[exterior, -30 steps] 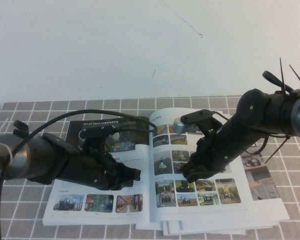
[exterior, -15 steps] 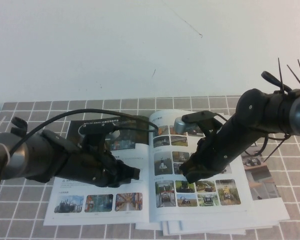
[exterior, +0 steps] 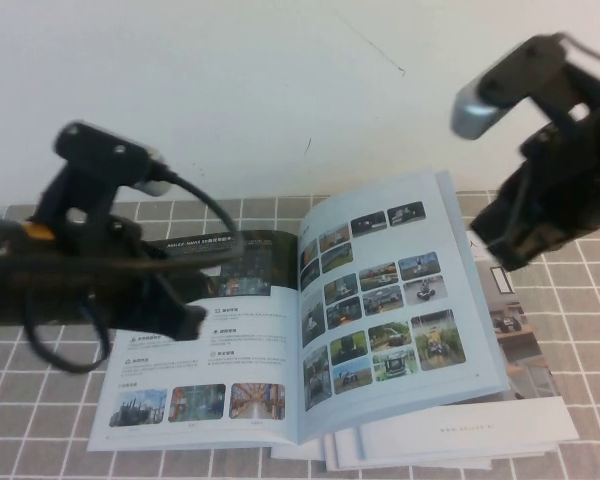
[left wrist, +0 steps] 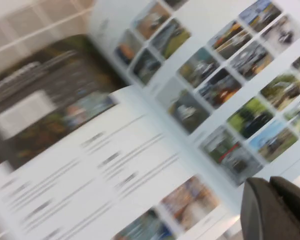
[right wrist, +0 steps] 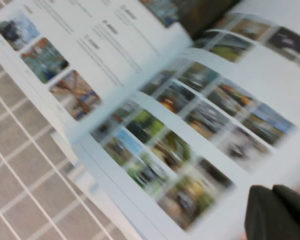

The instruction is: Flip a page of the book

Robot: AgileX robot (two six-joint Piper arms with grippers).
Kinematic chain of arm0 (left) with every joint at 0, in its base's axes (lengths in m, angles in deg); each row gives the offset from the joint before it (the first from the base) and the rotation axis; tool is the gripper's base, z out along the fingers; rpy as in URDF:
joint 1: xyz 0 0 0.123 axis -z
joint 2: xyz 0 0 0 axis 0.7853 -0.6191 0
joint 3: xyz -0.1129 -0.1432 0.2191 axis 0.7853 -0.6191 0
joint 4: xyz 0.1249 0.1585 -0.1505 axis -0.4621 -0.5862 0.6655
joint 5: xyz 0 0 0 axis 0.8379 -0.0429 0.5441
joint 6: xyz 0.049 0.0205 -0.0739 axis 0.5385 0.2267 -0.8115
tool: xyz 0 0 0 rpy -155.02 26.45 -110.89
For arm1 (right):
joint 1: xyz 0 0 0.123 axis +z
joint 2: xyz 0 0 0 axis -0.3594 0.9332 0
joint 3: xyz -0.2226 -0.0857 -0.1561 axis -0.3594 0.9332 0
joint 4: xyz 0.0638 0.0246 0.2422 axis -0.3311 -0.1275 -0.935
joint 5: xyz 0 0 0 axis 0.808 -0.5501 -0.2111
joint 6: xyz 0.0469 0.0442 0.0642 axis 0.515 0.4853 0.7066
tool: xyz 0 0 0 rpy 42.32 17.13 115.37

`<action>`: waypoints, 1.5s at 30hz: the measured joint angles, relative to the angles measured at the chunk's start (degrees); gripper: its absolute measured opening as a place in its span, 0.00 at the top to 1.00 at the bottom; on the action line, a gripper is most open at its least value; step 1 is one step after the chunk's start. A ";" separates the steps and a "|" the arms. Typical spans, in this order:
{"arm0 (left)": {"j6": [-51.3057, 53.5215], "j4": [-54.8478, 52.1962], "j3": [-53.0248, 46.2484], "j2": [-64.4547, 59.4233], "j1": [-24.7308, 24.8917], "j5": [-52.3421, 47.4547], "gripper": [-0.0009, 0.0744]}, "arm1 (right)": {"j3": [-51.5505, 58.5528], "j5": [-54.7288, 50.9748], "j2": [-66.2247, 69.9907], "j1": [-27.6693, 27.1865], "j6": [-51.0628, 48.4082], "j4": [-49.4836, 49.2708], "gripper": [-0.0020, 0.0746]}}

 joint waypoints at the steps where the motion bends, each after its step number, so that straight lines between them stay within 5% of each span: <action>1: -4.30 -5.01 -0.13 2.92 0.00 -1.09 0.99 | 0.00 -1.44 -2.75 0.00 1.39 2.76 0.97; 11: -34.36 -38.42 -2.00 29.07 0.00 -3.99 0.99 | 8.40 -6.24 -28.46 0.00 14.21 20.85 0.97; 24: -39.00 -43.86 -21.21 54.73 0.00 -1.24 0.99 | 36.87 -0.13 -65.54 0.00 24.80 26.30 0.97; 34: -42.61 -43.86 -34.59 58.00 0.00 6.27 0.99 | 50.39 7.83 -69.86 0.00 26.49 25.13 0.97; 45: -42.86 -38.07 -36.66 58.00 0.00 6.92 0.99 | 55.86 8.96 -70.03 0.00 26.49 14.85 0.97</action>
